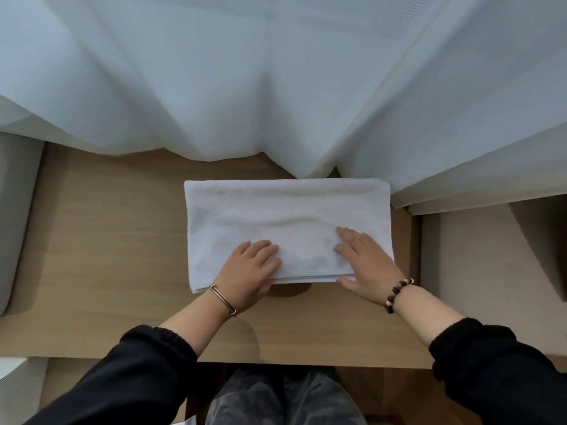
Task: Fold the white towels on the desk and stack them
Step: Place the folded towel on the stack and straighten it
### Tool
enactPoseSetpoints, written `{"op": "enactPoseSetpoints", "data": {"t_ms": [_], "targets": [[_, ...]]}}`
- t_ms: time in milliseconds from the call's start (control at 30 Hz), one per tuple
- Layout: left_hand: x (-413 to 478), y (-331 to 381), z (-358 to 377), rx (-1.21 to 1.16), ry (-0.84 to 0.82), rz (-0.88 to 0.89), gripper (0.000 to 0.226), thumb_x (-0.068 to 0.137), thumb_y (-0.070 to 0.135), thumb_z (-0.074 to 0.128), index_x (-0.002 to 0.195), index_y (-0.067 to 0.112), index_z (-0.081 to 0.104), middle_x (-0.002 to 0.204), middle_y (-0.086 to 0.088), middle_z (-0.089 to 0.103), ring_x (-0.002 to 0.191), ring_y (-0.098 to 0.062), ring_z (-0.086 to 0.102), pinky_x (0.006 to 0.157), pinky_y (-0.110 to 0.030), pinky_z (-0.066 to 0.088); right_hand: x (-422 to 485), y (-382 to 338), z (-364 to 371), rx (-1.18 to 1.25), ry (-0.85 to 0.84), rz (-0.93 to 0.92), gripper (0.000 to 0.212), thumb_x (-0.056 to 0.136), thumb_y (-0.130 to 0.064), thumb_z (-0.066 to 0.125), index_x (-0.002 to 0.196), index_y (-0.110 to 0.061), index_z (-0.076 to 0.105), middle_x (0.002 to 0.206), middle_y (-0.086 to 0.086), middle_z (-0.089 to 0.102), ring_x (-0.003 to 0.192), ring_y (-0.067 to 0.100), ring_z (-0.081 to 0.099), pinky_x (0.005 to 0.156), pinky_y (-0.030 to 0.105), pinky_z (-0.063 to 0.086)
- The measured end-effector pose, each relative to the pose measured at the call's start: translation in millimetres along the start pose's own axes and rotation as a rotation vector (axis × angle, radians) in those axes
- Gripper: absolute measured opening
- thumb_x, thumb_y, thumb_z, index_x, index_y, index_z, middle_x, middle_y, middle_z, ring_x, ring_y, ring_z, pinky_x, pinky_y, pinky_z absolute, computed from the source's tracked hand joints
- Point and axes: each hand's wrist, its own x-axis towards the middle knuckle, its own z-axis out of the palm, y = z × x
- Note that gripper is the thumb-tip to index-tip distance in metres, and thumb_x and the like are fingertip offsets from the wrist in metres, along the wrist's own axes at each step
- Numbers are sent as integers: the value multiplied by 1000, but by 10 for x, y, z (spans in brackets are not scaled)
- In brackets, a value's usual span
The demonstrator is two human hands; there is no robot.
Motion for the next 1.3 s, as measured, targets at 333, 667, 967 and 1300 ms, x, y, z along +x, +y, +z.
{"op": "enactPoseSetpoints", "data": {"t_ms": [333,667,967,1300], "targets": [[-161,-5,-132,-35,128,2,13,72,-4,60,60,2,60,61,-11,57,49,-26,52,39,-31,41,-174,-41,-61,156,304,8,9,76,-1,75,73,-4,67,91,11,65,84,31,60,71,41,53],[-333,10,-49,119,34,18,34,41,-15,69,63,9,61,60,-5,50,49,-23,45,48,-28,40,-371,-36,123,-43,408,-84,29,53,16,77,66,-5,62,67,9,58,58,27,53,55,32,45],[-437,-99,-82,121,-77,-126,36,41,-11,81,62,6,58,58,-8,48,48,-24,44,45,-26,35,-352,34,160,-102,455,86,27,55,9,79,71,-8,65,70,7,60,64,28,57,65,35,48],[-435,-102,-57,105,-101,-205,40,37,-14,83,60,6,56,56,-8,48,46,-25,45,44,-26,32,-569,30,295,-120,503,-18,30,52,20,64,66,-6,62,66,8,56,61,27,53,66,34,44]]}}
